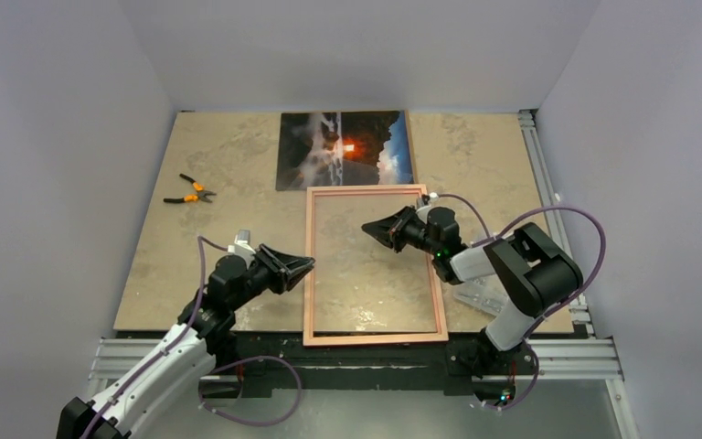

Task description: Put the photo into the frame

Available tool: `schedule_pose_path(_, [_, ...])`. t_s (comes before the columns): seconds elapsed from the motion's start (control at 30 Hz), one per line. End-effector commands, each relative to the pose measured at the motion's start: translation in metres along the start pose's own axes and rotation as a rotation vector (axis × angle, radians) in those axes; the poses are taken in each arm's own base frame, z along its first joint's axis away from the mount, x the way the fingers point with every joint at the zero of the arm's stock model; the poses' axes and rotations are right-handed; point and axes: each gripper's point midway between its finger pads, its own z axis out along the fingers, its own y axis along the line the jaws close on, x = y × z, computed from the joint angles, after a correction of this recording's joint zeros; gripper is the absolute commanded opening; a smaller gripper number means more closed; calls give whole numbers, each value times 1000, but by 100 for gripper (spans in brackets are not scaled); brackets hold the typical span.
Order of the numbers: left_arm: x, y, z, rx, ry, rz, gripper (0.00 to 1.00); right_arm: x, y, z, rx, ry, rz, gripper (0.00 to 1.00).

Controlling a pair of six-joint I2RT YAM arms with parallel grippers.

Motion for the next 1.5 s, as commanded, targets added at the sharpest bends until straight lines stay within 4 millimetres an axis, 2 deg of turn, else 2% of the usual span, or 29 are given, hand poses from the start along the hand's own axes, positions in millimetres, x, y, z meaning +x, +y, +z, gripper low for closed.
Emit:
schedule_pose_path(0.0, [3, -4, 0, 17, 11, 14, 44, -7, 31, 5, -43, -21, -102, 0])
schedule_pose_path(0.07, [5, -2, 1, 8, 22, 18, 75, -10, 31, 5, -19, -16, -151, 0])
schedule_pose_path(0.1, [6, -1, 1, 1, 26, 23, 86, -12, 30, 5, -1, -11, -173, 0])
schedule_pose_path(0.17, [8, 1, 1, -16, 39, 37, 99, -17, 29, 2, 29, -6, -212, 0])
schedule_pose_path(0.33, [12, 12, -9, -140, 69, 163, 100, -38, 31, -12, 98, 27, -318, 0])
schedule_pose_path(0.47, [2, 26, -33, -334, 49, 333, 100, -50, 40, -30, 170, 81, -441, 0])
schedule_pose_path(0.5, [-2, 30, -39, -386, 43, 371, 100, -54, 48, -34, 186, 89, -484, 0])
schedule_pose_path(0.57, [-9, 33, -50, -459, 38, 462, 100, -52, 48, -46, 244, 127, -548, 0])
schedule_pose_path(0.67, [-16, 27, -57, -509, 38, 536, 100, -48, 54, -57, 281, 184, -621, 0])
schedule_pose_path(0.77, [-16, 23, -54, -521, 56, 569, 100, -41, 50, -69, 327, 265, -657, 0])
schedule_pose_path(1.0, [-22, 19, -37, -544, 72, 595, 100, -29, 16, -99, 443, 379, -667, 0])
schedule_pose_path(1.17, [-29, 23, -19, -520, 92, 547, 100, -22, 2, -106, 447, 377, -652, 0])
schedule_pose_path(1.33, [-35, 36, -3, -456, 118, 448, 99, -17, 2, -101, 387, 370, -623, 0])
schedule_pose_path(1.47, [-38, 42, 2, -445, 121, 419, 99, -13, 14, -100, 335, 366, -629, 0])
